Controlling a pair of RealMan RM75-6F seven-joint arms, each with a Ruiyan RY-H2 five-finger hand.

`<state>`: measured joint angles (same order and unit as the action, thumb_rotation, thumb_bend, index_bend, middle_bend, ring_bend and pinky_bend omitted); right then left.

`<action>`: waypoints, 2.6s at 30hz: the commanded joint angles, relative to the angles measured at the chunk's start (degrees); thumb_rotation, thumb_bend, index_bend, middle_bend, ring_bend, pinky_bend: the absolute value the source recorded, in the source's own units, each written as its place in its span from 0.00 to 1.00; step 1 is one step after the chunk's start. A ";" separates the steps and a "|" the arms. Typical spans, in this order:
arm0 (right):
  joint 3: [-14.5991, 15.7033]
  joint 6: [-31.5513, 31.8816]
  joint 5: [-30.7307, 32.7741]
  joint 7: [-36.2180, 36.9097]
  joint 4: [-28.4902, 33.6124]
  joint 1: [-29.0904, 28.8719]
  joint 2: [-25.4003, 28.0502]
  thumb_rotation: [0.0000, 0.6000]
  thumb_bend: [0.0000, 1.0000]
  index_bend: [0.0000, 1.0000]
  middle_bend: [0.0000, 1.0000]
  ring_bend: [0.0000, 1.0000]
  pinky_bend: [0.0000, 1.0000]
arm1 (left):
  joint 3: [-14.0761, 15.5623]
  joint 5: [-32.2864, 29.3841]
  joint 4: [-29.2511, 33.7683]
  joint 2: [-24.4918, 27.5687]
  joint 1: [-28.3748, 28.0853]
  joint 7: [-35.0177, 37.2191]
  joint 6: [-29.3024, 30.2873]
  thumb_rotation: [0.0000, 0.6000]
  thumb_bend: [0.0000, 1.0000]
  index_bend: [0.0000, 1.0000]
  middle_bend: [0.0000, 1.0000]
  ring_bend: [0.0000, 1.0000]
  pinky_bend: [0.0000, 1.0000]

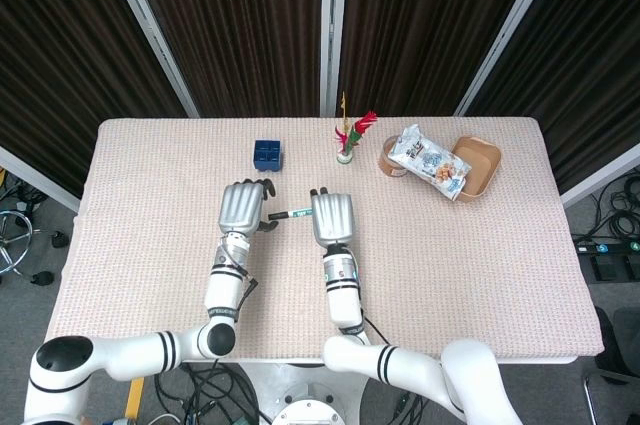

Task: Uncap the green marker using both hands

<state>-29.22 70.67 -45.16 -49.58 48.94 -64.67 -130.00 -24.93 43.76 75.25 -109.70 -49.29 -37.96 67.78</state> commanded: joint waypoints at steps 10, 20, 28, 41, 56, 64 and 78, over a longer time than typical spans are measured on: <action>2.58 0.71 2.95 1.05 -0.34 -1.43 0.00 1.00 0.33 0.67 0.59 0.92 0.99 | 0.41 -1.17 -0.90 -0.59 -0.34 0.21 0.38 1.00 0.20 0.54 0.55 0.49 0.55; 3.93 0.87 4.92 1.94 -0.42 -2.60 0.00 1.00 0.33 0.67 0.59 0.92 0.99 | 0.29 -1.81 -1.19 -0.98 -0.95 0.65 -0.05 1.00 0.24 0.55 0.57 0.50 0.56; 4.99 1.10 6.39 2.22 -0.49 -3.23 0.00 1.00 0.33 0.67 0.59 0.92 0.99 | 0.47 -1.22 -1.92 -1.38 -1.32 1.46 -0.06 1.00 0.31 0.59 0.60 0.54 0.59; 5.25 2.17 6.32 2.78 -1.08 -3.08 0.00 1.00 0.33 0.68 0.60 0.92 0.99 | 0.69 -1.58 -1.39 0.07 -0.71 2.84 -1.21 1.00 0.35 0.63 0.65 0.59 0.63; 4.62 9.25 0.96 2.86 12.06 9.30 11.56 1.00 0.35 0.75 0.66 0.92 0.99 | 2.59 0.67 -2.77 9.16 5.85 11.62 -3.47 1.00 0.35 0.68 0.71 0.65 0.67; 9.61 13.32 0.69 0.11 25.79 18.44 18.59 1.00 0.35 0.75 0.66 0.92 0.99 | 6.15 1.56 1.21 11.09 10.02 15.72 -4.37 1.00 0.35 0.68 0.71 0.65 0.67; 14.89 12.68 0.31 -0.43 35.10 26.30 24.28 1.00 0.24 0.69 0.60 0.92 0.99 | 11.12 4.65 1.31 12.06 13.96 23.81 -10.45 1.00 0.23 0.48 0.48 0.43 0.50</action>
<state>-14.51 83.98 -45.30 -49.73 83.46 -38.73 -106.17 -14.18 47.66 76.67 -98.13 -35.75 -15.58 58.51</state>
